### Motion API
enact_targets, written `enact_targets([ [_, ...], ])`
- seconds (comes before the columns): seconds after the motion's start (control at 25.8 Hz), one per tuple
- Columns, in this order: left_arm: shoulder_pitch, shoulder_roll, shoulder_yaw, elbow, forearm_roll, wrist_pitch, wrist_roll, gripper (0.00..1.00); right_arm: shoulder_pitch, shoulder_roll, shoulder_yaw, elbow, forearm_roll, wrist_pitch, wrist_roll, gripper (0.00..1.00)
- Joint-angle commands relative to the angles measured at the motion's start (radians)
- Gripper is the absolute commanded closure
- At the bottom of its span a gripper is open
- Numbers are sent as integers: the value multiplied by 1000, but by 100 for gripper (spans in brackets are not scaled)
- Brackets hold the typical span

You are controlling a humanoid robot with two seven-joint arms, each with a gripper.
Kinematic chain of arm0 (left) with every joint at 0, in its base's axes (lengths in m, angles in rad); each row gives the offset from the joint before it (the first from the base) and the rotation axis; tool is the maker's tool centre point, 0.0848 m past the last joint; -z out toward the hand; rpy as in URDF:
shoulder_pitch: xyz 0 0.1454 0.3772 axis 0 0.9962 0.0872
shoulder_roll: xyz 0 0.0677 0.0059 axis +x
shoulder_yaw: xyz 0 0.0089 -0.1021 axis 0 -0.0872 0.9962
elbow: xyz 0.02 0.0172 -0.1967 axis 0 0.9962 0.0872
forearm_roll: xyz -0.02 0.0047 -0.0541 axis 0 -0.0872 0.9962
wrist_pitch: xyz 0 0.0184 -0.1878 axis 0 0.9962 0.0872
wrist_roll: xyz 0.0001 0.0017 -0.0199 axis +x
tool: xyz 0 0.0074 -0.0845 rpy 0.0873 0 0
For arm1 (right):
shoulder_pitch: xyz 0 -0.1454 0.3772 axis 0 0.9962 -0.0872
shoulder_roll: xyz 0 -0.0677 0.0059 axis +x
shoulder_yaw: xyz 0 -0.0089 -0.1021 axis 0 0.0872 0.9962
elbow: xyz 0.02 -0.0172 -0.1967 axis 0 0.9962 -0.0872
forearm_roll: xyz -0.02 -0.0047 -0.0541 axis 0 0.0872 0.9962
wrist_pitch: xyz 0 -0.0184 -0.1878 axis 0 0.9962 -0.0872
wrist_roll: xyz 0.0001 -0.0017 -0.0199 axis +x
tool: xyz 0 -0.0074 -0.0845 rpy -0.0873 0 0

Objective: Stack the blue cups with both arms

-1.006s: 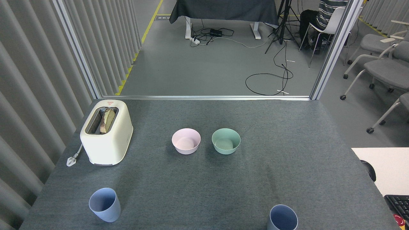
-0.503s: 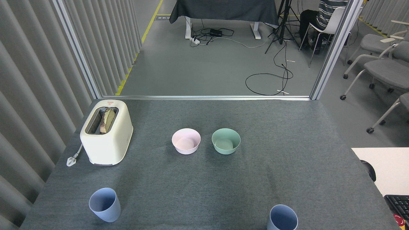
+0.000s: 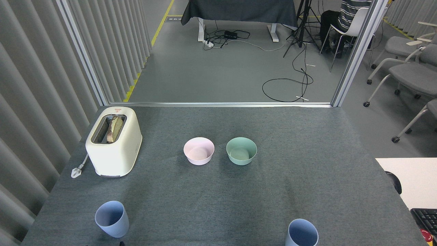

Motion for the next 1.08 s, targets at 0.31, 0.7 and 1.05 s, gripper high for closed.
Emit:
enact_targets([
  [0.31, -88, 2, -7, 79, -2, -10, -5, 1, 0, 2, 2, 11, 17, 0, 0, 0],
  [0.7, -148, 1, -15, 123, -1, -11, -37, 1, -2, 2, 2, 15, 19, 0, 0, 0],
  [1.05, -203, 2, -15, 175, -1, -11, -38, 1, -2, 2, 3, 15, 19, 0, 0, 0],
])
